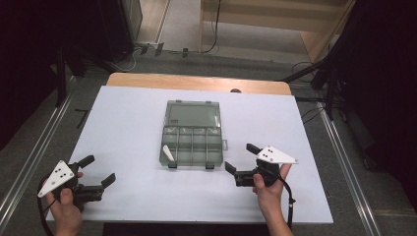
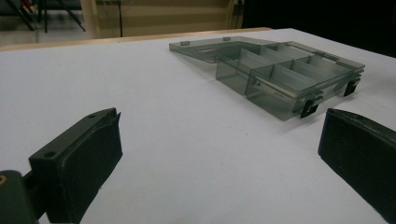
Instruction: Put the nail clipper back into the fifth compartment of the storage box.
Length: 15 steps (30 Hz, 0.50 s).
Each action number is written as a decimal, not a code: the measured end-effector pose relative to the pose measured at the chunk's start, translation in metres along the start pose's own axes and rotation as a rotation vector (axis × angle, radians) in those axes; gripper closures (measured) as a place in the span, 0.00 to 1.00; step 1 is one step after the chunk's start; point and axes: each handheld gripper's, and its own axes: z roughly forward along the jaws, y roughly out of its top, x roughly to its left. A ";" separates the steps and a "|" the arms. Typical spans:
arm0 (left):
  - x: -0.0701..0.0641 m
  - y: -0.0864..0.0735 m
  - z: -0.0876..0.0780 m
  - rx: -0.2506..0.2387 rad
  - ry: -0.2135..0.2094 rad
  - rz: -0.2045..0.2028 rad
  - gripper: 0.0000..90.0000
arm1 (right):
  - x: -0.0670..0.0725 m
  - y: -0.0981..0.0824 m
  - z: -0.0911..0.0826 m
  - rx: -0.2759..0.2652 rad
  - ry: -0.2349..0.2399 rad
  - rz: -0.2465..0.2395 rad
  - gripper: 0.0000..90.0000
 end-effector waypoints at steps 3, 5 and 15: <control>0.000 0.000 0.000 0.001 0.001 0.000 0.00 | -0.006 -0.003 -0.008 -0.006 -0.017 0.002 0.00; 0.000 0.000 0.000 0.002 0.002 0.000 0.00 | -0.010 -0.005 -0.014 -0.007 -0.029 0.009 0.00; 0.000 0.000 0.000 0.001 0.006 0.000 0.00 | -0.027 -0.018 -0.039 -0.014 -0.072 0.023 0.00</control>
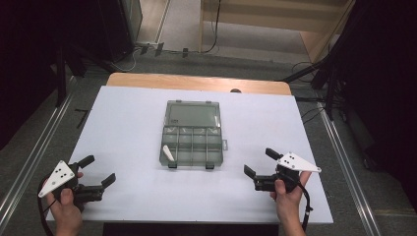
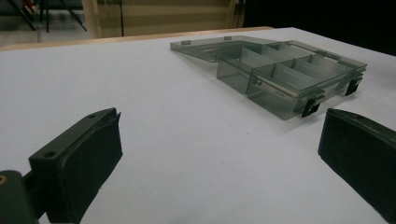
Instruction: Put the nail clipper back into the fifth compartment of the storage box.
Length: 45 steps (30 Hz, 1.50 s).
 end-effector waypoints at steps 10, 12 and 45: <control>0.000 0.000 0.000 -0.002 0.002 -0.003 0.00 | -0.018 -0.013 -0.022 -0.009 -0.063 0.016 0.00; 0.000 0.000 0.000 -0.002 0.003 -0.002 0.00 | -0.023 -0.016 -0.026 -0.014 -0.073 0.024 0.00; 0.000 0.000 0.000 -0.001 0.007 -0.002 0.00 | -0.081 -0.057 -0.075 -0.066 -0.193 0.115 0.05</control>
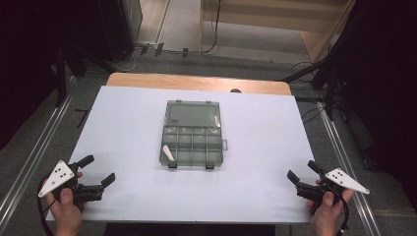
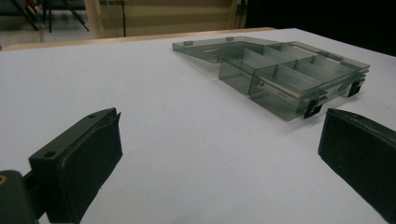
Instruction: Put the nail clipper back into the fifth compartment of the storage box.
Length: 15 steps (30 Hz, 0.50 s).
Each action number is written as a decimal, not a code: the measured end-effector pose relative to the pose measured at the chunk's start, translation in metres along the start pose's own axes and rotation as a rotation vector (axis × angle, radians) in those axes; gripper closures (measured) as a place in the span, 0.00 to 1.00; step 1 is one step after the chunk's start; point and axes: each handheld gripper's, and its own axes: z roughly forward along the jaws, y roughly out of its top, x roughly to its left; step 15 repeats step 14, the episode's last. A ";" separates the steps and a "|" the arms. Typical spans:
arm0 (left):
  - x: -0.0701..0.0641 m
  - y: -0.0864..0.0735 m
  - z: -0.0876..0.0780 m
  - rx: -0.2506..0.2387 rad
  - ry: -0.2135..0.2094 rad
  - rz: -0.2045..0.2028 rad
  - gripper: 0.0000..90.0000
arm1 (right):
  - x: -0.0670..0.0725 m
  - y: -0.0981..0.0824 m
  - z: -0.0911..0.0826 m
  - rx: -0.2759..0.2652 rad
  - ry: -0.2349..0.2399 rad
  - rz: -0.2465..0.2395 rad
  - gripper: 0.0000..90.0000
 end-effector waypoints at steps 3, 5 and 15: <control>0.000 0.000 0.000 0.000 -0.001 -0.001 0.00 | -0.001 -0.001 0.001 0.003 0.005 0.006 0.05; 0.000 0.000 0.000 0.000 -0.001 0.000 0.00 | -0.002 -0.001 0.002 0.005 -0.002 0.011 0.05; 0.000 0.000 0.000 0.001 -0.003 0.000 0.00 | 0.002 0.000 0.004 0.026 -0.022 -0.003 0.05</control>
